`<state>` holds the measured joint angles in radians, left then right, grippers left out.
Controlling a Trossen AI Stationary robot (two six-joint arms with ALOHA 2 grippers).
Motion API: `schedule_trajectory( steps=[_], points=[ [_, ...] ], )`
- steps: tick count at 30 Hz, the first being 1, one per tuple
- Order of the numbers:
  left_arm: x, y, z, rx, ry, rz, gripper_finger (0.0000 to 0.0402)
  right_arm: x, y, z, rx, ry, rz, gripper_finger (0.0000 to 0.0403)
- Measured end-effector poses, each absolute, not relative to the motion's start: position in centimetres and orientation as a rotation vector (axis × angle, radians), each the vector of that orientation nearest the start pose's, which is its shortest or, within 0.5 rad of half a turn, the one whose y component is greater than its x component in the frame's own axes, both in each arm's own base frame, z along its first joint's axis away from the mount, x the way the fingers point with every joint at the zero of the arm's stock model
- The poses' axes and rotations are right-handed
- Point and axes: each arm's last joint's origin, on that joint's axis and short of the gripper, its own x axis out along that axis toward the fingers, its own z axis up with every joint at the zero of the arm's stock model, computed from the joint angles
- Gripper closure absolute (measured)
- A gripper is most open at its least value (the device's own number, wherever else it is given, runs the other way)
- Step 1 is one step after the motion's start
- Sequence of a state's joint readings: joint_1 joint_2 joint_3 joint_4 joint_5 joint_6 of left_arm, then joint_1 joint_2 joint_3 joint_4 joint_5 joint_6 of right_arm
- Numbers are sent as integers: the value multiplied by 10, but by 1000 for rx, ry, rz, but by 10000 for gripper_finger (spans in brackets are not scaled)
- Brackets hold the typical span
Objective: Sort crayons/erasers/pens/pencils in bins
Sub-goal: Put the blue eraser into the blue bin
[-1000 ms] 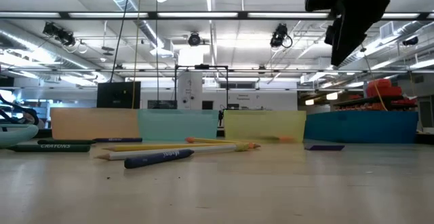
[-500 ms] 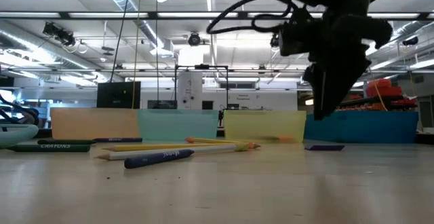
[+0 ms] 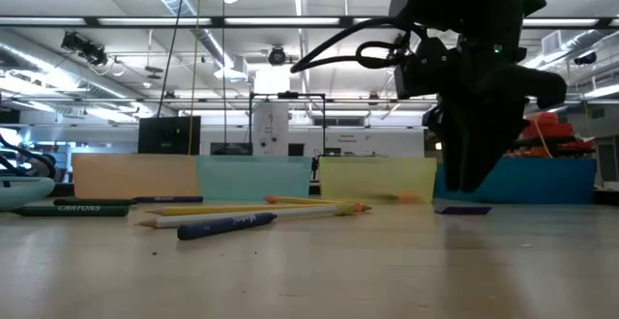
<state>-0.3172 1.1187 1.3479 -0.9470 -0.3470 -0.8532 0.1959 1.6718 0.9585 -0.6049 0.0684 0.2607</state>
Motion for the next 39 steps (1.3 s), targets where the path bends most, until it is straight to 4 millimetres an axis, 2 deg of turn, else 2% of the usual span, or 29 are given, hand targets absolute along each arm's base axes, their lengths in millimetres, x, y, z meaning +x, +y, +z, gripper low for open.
schedule_trajectory(
  steps=[11, 19, 26, 33, 37, 39],
  points=[
    [194, -53, 393, -603, 611, 316, 294, 278, 52, 139, 48, 1338, -84, 217],
    [194, -53, 393, -612, 609, 319, 294, 279, 41, 136, 189, 1326, -114, 220],
    [194, -53, 393, -619, 608, 321, 294, 282, 31, 136, 241, 1304, -123, 256],
    [194, -53, 393, -637, 606, 328, 294, 282, 36, 136, 250, 1300, -136, 306],
    [194, -53, 393, -637, 606, 327, 294, 281, 38, 140, 287, 1290, -131, 314],
    [194, -53, 393, -637, 606, 328, 294, 280, 39, 148, 325, 1278, -125, 313]
  ],
)
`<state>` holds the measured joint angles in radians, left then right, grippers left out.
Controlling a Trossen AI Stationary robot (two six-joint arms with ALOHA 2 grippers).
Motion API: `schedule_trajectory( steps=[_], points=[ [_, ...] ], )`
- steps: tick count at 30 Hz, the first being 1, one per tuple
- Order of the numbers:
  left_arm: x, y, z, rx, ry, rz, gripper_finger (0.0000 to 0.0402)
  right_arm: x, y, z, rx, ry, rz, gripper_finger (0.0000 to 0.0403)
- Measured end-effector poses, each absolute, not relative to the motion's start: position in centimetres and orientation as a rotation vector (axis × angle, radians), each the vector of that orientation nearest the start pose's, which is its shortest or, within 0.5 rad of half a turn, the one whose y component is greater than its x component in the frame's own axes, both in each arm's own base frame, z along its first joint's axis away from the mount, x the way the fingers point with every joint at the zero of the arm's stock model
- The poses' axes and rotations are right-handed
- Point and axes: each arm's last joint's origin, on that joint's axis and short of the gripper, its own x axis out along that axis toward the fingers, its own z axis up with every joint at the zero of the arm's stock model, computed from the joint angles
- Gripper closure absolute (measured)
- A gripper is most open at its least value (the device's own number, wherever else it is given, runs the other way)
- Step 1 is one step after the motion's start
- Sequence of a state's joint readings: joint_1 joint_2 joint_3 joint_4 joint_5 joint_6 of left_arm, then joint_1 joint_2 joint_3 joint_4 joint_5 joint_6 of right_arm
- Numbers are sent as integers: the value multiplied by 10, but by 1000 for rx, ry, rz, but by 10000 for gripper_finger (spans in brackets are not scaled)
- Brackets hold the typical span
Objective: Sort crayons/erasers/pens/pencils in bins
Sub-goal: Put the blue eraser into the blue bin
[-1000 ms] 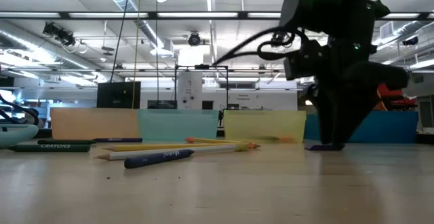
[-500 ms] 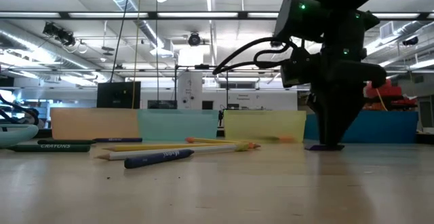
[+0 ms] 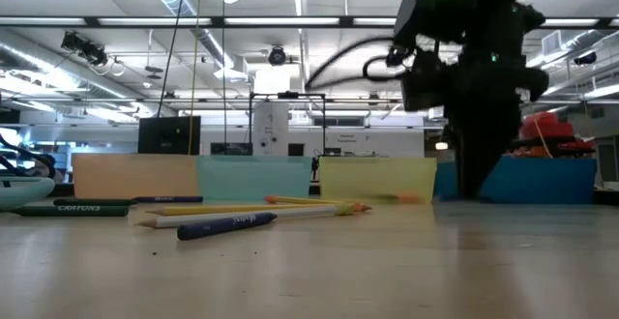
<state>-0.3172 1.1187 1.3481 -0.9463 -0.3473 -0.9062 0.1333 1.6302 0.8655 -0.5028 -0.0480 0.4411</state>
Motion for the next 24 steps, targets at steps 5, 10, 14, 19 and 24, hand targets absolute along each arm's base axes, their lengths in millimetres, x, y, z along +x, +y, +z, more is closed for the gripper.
schedule_trajectory(
  steps=[5, 10, 14, 19, 24],
  points=[
    [194, -53, 393, -631, 598, 339, 294, 275, 37, 173, 326, 1199, -130, 313],
    [194, -53, 393, -620, 599, 339, 294, 255, 23, 197, 362, 1194, -254, 316],
    [194, -53, 392, -616, 606, 341, 294, 229, 5, 214, 415, 1200, -508, 315],
    [194, -53, 392, -594, 610, 334, 294, 198, -23, 237, 556, 1059, -881, 315],
    [194, -53, 392, -593, 610, 334, 294, 175, -57, 252, 704, 869, -1135, 314]
  ],
)
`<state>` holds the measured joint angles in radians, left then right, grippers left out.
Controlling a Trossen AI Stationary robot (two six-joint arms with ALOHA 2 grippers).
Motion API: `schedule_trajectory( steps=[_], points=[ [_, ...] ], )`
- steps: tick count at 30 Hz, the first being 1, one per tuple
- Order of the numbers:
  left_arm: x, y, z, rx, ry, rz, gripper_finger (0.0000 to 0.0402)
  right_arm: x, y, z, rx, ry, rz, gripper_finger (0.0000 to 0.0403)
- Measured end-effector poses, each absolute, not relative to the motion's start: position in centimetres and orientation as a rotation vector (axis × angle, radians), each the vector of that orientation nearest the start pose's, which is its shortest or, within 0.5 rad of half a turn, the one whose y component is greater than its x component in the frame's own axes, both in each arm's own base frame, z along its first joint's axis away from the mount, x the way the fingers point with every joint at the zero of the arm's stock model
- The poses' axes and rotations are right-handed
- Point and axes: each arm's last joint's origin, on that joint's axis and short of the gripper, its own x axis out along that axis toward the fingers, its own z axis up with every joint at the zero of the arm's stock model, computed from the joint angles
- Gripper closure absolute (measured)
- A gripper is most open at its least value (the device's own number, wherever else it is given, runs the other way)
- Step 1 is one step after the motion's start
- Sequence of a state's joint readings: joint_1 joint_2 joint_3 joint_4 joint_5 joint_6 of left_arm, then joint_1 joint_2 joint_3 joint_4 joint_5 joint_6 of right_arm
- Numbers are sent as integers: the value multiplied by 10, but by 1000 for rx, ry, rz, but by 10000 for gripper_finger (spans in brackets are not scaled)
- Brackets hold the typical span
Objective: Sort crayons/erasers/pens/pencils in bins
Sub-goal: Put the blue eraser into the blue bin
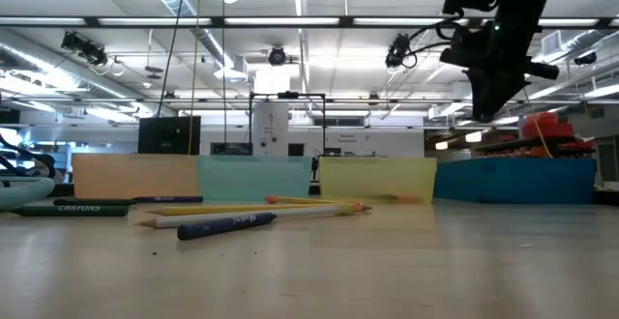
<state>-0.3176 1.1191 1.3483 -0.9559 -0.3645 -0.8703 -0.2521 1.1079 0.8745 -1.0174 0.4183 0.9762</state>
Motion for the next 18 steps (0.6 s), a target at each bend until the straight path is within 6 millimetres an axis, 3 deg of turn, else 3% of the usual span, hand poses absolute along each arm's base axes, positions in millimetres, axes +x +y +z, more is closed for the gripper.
schedule_trajectory(
  steps=[4, 10, 18],
  points=[
    [194, -53, 392, -594, 609, 333, 294, 162, -87, 253, 805, 839, -1233, 314],
    [194, -53, 392, -603, 608, 334, 294, 145, -123, 245, 949, 913, -1249, 314],
    [193, -55, 392, -632, 605, 336, 294, 127, -146, 243, 1033, 866, -1349, 292]
  ],
)
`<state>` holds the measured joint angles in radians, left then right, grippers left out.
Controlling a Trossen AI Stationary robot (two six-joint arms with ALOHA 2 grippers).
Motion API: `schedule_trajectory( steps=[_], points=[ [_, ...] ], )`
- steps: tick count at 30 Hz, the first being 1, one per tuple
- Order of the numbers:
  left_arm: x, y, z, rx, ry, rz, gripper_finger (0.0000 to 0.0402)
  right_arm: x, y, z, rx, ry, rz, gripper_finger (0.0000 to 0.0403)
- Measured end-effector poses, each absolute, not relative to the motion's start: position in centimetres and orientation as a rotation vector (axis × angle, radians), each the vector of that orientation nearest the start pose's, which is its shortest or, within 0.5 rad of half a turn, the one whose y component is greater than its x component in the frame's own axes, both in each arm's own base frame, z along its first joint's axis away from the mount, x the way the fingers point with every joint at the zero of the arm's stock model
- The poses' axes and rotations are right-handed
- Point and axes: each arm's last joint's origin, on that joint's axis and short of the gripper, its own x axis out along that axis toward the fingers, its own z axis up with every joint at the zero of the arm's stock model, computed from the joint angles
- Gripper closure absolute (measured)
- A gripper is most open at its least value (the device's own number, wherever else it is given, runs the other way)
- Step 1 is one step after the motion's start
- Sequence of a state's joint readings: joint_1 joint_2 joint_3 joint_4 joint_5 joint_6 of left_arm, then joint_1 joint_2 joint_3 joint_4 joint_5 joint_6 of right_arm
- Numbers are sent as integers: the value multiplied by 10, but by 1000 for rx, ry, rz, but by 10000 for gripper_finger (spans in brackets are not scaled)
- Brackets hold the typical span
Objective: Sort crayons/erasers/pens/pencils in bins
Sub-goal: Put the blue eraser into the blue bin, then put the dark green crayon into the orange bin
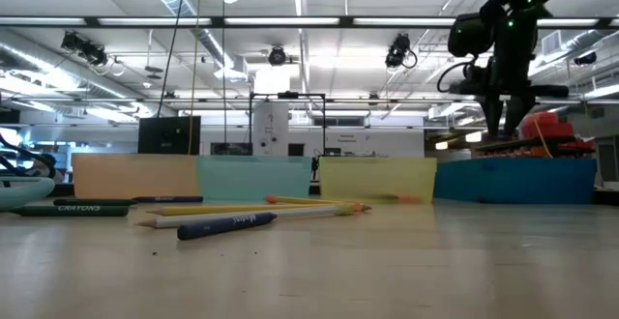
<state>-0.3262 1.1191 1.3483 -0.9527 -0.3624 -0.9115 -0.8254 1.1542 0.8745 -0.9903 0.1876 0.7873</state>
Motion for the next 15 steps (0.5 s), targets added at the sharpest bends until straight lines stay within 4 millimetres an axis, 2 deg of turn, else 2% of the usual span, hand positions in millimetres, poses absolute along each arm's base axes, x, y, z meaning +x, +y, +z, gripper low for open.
schedule_trajectory(
  steps=[4, 9, 15],
  points=[
    [193, -56, 392, -630, 608, 328, 294, 128, -148, 244, 995, 882, -1282, 258],
    [193, -56, 392, -620, 613, 326, 294, 128, -149, 244, 1013, 857, -1319, 215],
    [188, -55, 386, -594, 680, 364, 294, 130, -147, 244, 1074, 824, -1328, 197]
  ],
)
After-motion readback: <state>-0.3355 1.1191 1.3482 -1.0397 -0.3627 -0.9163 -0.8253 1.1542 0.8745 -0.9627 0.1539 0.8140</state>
